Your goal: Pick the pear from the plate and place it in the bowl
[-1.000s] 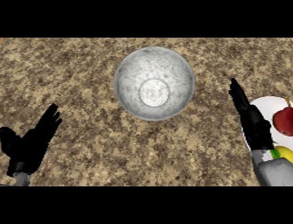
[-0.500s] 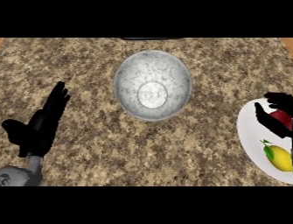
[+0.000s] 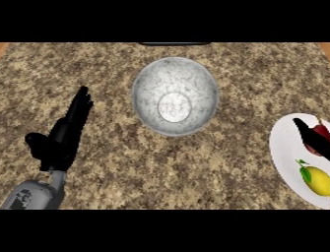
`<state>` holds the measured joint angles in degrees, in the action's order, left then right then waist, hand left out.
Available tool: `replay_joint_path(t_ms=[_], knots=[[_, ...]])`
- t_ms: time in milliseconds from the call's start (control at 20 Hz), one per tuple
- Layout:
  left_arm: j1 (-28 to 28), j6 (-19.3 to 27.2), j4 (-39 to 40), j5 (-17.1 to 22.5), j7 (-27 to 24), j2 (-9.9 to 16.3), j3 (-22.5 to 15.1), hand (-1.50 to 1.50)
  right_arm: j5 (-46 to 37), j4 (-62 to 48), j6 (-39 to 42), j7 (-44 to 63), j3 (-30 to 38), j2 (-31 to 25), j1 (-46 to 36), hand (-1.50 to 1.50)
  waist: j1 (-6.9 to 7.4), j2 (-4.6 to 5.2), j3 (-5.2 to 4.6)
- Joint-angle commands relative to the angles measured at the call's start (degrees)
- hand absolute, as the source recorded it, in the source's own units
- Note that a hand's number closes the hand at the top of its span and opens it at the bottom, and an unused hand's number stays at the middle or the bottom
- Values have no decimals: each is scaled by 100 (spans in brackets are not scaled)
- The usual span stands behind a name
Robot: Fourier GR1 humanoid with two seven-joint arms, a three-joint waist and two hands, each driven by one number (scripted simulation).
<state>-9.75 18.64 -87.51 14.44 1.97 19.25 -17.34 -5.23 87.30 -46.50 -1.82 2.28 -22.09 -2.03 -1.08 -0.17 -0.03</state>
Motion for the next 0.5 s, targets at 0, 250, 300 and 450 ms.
replay_joint_path(t_ms=[0,250,300,450], knots=[[-139,-13,43,-161,50,-139,-7,0,-901,750,-333,1363,-110,-555,217,-150,50,3,-9],[-110,136,9,-333,152,-335,-136,0,-1364,973,427,3482,189,-1382,-31,-150,79,4,-12],[42,53,164,-377,-222,-423,-174,0,-1452,898,591,3805,152,-1420,-212,-150,101,13,-12],[-191,-42,268,-291,-98,-356,63,0,-1030,1232,1305,4474,288,-1634,-207,-150,64,12,-7]])
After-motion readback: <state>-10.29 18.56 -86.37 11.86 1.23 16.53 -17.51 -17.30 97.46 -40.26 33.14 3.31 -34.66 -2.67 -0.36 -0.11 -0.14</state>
